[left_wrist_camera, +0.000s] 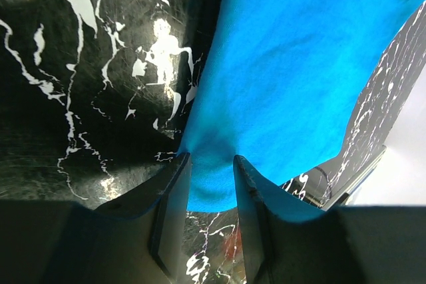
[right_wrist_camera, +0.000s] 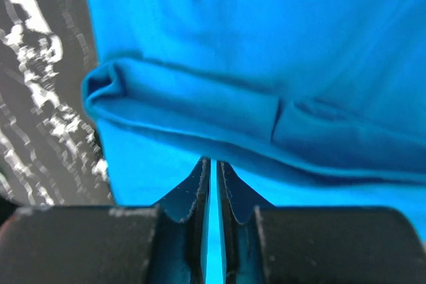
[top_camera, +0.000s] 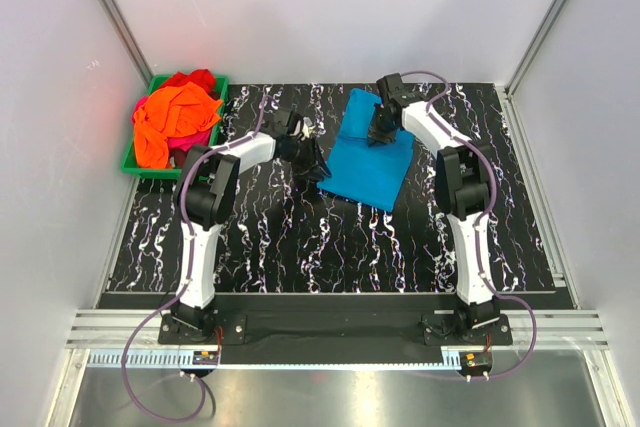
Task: Fold and stack the t-shirts
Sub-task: Fold the tshirt
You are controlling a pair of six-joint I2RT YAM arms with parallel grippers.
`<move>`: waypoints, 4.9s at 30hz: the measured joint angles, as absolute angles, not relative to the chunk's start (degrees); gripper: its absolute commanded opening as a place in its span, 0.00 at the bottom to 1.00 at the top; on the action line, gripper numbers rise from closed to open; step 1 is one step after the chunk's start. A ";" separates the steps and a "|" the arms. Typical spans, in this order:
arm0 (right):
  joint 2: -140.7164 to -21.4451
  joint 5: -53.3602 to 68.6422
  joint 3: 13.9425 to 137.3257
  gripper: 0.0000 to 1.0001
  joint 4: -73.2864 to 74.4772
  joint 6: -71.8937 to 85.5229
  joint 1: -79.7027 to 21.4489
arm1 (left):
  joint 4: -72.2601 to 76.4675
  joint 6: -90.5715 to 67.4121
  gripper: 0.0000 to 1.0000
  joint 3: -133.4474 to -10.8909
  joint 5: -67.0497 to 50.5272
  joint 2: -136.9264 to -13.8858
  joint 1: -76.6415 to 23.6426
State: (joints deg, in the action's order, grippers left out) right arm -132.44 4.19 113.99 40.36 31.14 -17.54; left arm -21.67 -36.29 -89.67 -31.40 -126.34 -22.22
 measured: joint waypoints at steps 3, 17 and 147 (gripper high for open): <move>-135.55 4.25 116.09 0.15 40.29 31.07 -17.34 | -22.59 -36.47 0.38 -89.86 -30.76 -126.15 -22.48; -138.63 12.43 121.58 0.21 38.30 31.20 -13.26 | -23.97 -37.95 0.41 -84.93 -28.08 -121.27 -24.64; -92.95 23.05 48.14 0.00 28.34 29.76 -10.11 | -18.65 -32.86 0.00 -58.61 -29.80 -104.33 -26.17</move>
State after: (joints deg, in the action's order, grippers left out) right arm -92.95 23.05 48.14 28.34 29.76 -10.11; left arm -18.65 -32.86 -58.61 -29.80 -104.33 -26.17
